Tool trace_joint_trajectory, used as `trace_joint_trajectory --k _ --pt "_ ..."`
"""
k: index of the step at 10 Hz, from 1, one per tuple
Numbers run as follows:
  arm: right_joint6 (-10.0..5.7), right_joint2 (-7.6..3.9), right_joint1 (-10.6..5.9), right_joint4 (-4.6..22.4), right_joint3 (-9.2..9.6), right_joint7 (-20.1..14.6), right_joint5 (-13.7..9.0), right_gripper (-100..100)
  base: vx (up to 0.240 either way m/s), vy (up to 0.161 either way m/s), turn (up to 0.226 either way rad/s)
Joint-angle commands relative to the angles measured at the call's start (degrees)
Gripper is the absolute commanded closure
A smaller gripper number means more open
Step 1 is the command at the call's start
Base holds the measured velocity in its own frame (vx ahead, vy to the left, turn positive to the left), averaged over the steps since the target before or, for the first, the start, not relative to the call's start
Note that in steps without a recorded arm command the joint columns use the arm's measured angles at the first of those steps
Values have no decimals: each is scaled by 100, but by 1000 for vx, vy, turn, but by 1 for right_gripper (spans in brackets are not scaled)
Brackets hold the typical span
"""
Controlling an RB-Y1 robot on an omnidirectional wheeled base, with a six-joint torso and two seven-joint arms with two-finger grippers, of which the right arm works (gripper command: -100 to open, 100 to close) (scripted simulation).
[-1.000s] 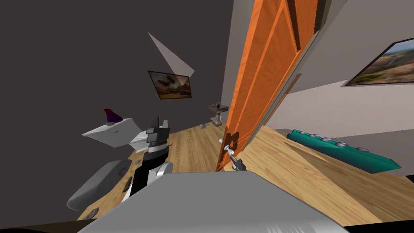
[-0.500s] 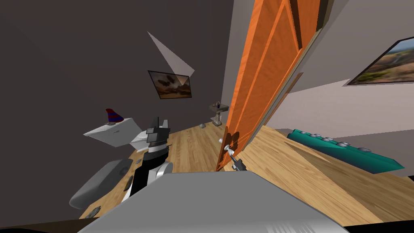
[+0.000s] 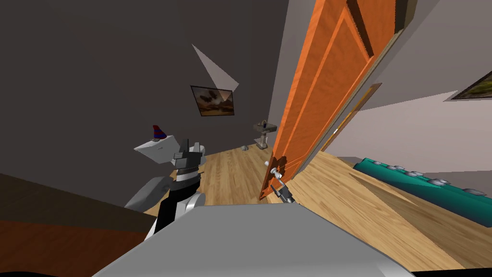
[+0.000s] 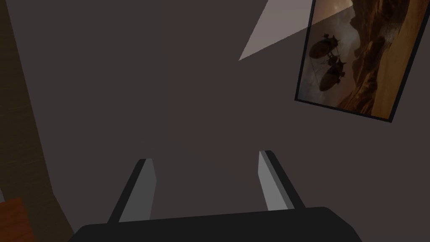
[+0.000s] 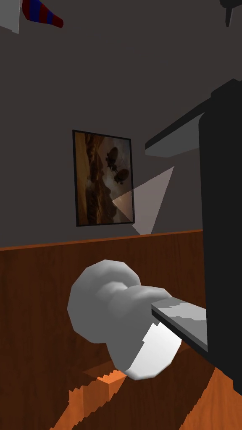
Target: Pull the door open
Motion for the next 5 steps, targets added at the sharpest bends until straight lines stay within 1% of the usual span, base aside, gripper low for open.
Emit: trace_joint_trajectory --k 1,2,3,4,5 --pt "29 -24 -163 177 -66 40 -54 -100 -119 -7 133" --pt "50 -31 -218 225 -89 49 -73 -100 -123 -20 116" --pt "93 -45 -330 323 -137 66 -113 -100 -158 -34 146" --pt "136 -59 -442 422 -184 83 -152 -100 -207 -47 143" --pt "157 -66 -496 470 -208 91 -171 -100 -179 -71 69"
